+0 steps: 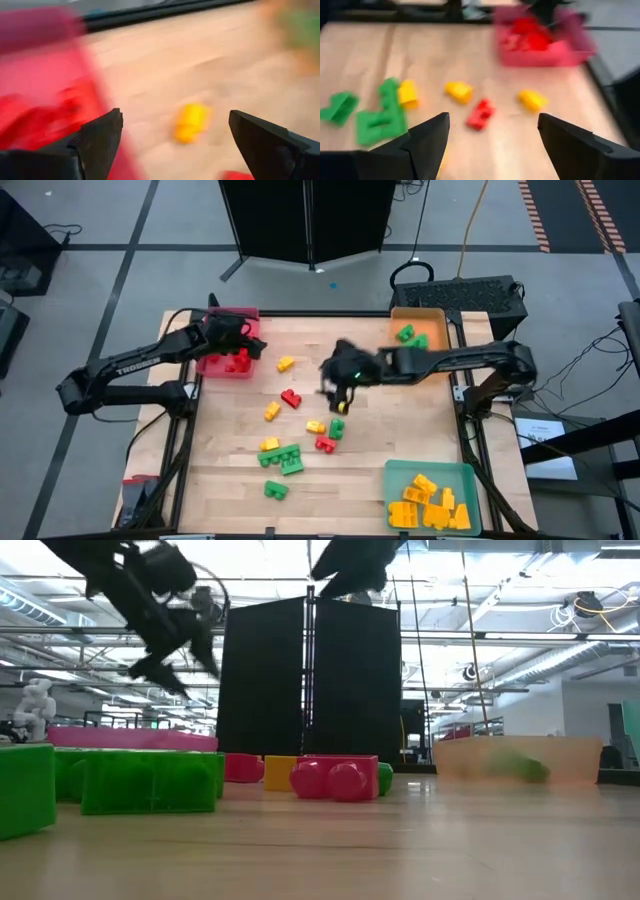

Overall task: Sort blocks
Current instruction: Put the red game piece into the red bin

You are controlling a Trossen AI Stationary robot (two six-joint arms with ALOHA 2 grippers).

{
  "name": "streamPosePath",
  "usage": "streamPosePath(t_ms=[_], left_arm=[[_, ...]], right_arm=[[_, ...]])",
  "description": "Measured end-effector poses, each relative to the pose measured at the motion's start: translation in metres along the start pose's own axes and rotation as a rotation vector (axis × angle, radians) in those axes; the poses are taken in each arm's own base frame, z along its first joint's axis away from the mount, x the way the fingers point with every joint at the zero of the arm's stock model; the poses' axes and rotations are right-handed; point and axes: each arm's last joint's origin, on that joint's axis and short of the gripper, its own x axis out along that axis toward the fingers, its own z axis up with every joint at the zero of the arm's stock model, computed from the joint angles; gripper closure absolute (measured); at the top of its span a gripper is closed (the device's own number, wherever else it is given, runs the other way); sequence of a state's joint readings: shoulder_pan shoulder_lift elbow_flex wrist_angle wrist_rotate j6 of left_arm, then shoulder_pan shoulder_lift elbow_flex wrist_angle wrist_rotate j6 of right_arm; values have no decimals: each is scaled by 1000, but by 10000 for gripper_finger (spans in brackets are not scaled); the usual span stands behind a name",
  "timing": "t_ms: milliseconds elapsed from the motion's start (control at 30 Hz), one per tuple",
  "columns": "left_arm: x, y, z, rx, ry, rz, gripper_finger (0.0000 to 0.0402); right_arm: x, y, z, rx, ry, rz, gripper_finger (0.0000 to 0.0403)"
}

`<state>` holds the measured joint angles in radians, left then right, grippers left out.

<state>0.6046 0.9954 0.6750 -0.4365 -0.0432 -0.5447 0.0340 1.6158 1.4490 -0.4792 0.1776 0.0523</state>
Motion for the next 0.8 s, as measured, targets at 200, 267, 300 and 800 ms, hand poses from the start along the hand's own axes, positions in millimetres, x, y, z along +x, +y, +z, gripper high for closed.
streamPosePath(t_ms=[200,267,300,800], left_arm=[[-36,-19,15,0,-158,-217,35],[-51,-22,21,2,-210,-254,35],[-58,-22,23,2,-233,-268,35],[-90,-14,17,-6,-302,-259,34]], right_arm=[[65,19,-16,-12,17,45,103],[90,21,-22,29,-4,75,103],[102,21,-24,57,-23,88,103],[195,24,-94,252,129,-21,103]])
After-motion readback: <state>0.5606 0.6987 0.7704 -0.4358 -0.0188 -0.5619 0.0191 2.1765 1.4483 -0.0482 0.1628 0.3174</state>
